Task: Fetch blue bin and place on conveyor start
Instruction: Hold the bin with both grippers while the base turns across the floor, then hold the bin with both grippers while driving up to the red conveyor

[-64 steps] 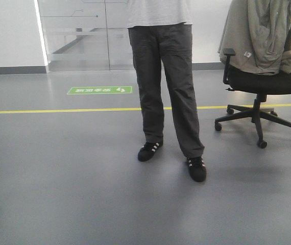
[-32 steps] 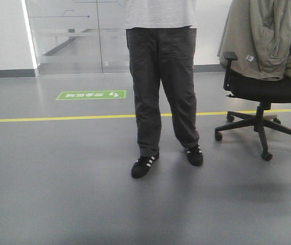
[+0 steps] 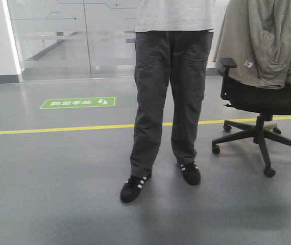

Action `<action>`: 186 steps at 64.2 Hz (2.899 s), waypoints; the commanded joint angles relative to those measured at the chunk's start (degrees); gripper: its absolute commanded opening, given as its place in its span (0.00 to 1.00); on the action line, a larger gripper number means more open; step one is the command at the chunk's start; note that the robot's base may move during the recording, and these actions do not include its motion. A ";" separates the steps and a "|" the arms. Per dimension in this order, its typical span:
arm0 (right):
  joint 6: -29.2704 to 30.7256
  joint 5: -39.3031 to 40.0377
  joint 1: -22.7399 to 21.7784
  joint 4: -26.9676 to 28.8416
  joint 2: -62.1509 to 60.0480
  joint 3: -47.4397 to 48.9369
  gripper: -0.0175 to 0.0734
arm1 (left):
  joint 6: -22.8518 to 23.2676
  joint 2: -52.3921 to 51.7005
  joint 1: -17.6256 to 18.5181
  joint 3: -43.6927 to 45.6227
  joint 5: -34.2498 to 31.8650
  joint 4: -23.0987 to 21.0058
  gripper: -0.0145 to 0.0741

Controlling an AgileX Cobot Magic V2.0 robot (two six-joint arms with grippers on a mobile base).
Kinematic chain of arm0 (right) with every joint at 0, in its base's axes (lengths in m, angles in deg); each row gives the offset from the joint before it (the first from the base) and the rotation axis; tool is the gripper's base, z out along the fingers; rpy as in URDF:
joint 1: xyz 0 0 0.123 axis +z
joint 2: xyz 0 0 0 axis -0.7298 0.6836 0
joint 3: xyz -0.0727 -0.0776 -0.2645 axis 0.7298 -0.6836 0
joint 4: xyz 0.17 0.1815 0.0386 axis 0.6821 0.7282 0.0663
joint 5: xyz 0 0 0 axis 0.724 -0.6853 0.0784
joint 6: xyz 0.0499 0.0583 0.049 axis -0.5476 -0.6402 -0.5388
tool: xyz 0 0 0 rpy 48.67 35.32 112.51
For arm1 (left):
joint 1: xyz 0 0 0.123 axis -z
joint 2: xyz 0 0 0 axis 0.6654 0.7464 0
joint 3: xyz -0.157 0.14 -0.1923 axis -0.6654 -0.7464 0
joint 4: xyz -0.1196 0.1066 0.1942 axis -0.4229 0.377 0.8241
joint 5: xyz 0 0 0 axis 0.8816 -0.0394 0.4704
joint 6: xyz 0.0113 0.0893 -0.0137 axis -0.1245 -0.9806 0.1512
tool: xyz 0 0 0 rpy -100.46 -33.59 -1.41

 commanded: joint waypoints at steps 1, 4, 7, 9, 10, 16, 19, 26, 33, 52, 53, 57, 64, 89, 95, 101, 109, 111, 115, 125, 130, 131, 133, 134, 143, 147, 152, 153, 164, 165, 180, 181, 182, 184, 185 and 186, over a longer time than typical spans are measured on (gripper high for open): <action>0.70 2.09 -0.07 -2.51 -0.59 0.66 0.02 | -0.35 -0.44 0.28 0.55 -1.52 1.50 0.04; 0.70 2.09 -0.07 -2.51 -0.59 0.66 0.02 | -0.35 -0.44 0.28 0.55 -1.52 1.50 0.04; 0.70 2.09 -0.07 -2.51 -0.59 0.66 0.02 | -0.35 -0.44 0.28 0.55 -1.52 1.50 0.04; 0.70 2.09 -0.07 -2.51 -0.59 0.66 0.02 | -0.35 -0.44 0.28 0.55 -1.52 1.50 0.04; 0.70 2.09 -0.07 -2.51 -0.59 0.66 0.02 | -0.35 -0.44 0.28 0.55 -1.52 1.50 0.04; 0.70 2.09 -0.07 -2.51 -0.59 0.66 0.02 | -0.35 -0.44 0.28 0.55 -1.52 1.50 0.04; 0.70 2.09 -0.07 -2.51 -0.59 0.66 0.02 | -0.35 -0.44 0.28 0.55 -1.52 1.50 0.04; 0.70 2.09 -0.07 -2.51 -0.59 0.66 0.02 | -0.35 -0.46 0.28 0.55 -1.52 2.05 0.04; 0.70 2.09 -0.07 -2.51 -0.59 0.66 0.02 | -0.35 -0.46 0.28 0.55 -1.52 2.56 0.04; 0.70 2.09 -0.07 -2.51 -0.59 0.66 0.02 | -0.35 -0.46 0.28 0.55 -1.52 2.83 0.04; 0.70 2.09 -0.07 -2.51 -0.59 0.66 0.02 | -0.35 -0.46 0.28 0.55 -1.52 2.83 0.04; 0.70 2.09 -0.07 -2.51 -0.59 0.66 0.02 | -0.35 -0.46 0.28 0.55 -1.52 2.83 0.04; 0.70 2.09 -0.07 -2.51 -0.59 0.66 0.02 | -0.35 -0.46 0.28 0.55 -1.52 2.83 0.04; 0.70 2.09 -0.07 -2.51 -0.59 0.66 0.02 | -0.35 -0.46 0.28 0.55 -1.52 2.83 0.04; 0.70 2.09 -0.07 -2.51 -0.59 0.66 0.02 | -0.35 -0.46 0.28 0.55 -1.52 2.83 0.04; 0.70 2.09 -0.07 -2.51 -0.59 0.66 0.02 | -0.35 -0.46 0.28 0.55 -1.52 2.83 0.04; 0.70 2.09 -0.07 -2.51 -0.59 0.66 0.02 | -0.35 -0.46 0.28 0.55 -1.52 2.83 0.04; 0.70 2.09 -0.07 -2.51 -0.59 0.66 0.02 | -0.35 -0.46 0.28 0.55 -1.52 2.83 0.04; 0.70 2.09 -0.07 -2.51 -0.59 0.66 0.02 | -0.35 -0.46 0.28 0.55 -1.52 2.83 0.04; 0.70 2.09 -0.07 -2.51 -0.59 0.66 0.02 | -0.35 -0.46 0.28 0.55 -1.52 2.83 0.04; 0.70 2.09 -0.07 -2.51 -0.59 0.66 0.02 | -0.35 -0.46 0.28 0.55 -1.52 2.83 0.04; 0.70 2.09 -0.07 -2.51 -0.59 0.66 0.02 | -0.35 -0.46 0.28 0.55 -1.52 2.83 0.04; 0.70 2.09 -0.07 -2.51 -0.59 0.66 0.02 | -0.35 -0.46 0.28 0.55 -1.52 2.83 0.04; 0.70 2.09 -0.07 -2.51 -0.59 0.66 0.02 | -0.35 -0.46 0.28 0.55 -1.52 2.96 0.04; 0.70 2.09 -0.07 -2.51 -0.59 0.66 0.02 | -0.35 -0.46 0.28 0.55 -1.52 2.96 0.04; 0.70 2.09 -0.07 -2.51 -0.59 0.66 0.02 | -0.35 -0.46 0.28 0.55 -1.52 2.96 0.04; 0.70 2.09 -0.07 -2.51 -0.59 0.66 0.02 | -0.35 -0.46 0.28 0.55 -1.52 2.96 0.04; 0.70 2.09 -0.07 -2.51 -0.59 0.66 0.02 | -0.35 -0.46 0.28 0.55 -1.52 2.96 0.04; 0.70 2.09 -0.07 -2.51 -0.59 0.66 0.02 | -0.35 -0.46 0.28 0.55 -1.52 2.96 0.04; 0.70 2.09 -0.07 -2.51 -0.59 0.66 0.02 | -0.35 -0.46 0.28 0.55 -1.52 2.96 0.04; 0.70 2.09 -0.07 -2.51 -0.59 0.66 0.02 | -0.35 -0.46 0.28 0.55 -1.52 2.96 0.04; 0.70 2.09 -0.07 -2.51 -0.59 0.66 0.02 | -0.35 -0.46 0.28 0.55 -1.52 2.96 0.04; 0.70 2.09 -0.07 -2.51 -0.59 0.66 0.02 | -0.35 -0.46 0.28 0.55 -1.52 2.96 0.04; 0.70 2.09 -0.07 -2.51 -0.59 0.66 0.02 | -0.35 -0.46 0.28 0.55 -1.52 2.96 0.04; 0.70 2.09 -0.07 -2.51 -0.59 0.66 0.02 | -0.35 -0.46 0.28 0.55 -1.52 2.96 0.04; 0.70 2.09 -0.07 -2.51 -0.59 0.66 0.02 | -0.35 -0.46 0.28 0.55 -1.52 2.96 0.04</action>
